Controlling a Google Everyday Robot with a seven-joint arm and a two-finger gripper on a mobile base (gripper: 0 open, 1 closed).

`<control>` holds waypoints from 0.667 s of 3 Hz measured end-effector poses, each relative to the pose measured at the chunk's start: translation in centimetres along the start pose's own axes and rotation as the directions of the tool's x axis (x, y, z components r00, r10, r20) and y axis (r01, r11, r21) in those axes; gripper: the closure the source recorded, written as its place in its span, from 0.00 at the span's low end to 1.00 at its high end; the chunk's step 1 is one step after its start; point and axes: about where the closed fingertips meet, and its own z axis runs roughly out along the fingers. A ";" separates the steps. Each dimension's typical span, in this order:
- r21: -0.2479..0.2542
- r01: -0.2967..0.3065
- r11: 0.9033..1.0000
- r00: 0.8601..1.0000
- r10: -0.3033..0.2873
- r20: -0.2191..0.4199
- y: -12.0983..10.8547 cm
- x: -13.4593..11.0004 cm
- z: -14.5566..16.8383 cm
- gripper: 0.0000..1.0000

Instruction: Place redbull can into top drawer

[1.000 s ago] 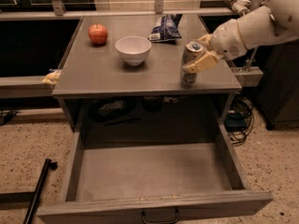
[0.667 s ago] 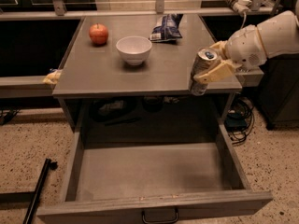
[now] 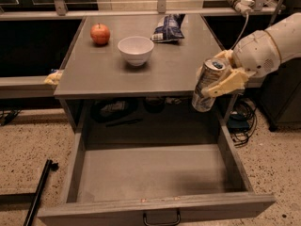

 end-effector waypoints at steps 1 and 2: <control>-0.003 0.012 1.000 1.000 -0.012 0.006 0.3 1.4 1.6 1.00; 0.004 0.007 1.000 1.000 -0.007 0.021 2.1 3.8 3.8 1.00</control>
Offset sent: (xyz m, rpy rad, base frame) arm -0.0432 0.0103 -0.1168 0.0352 0.0363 -0.0114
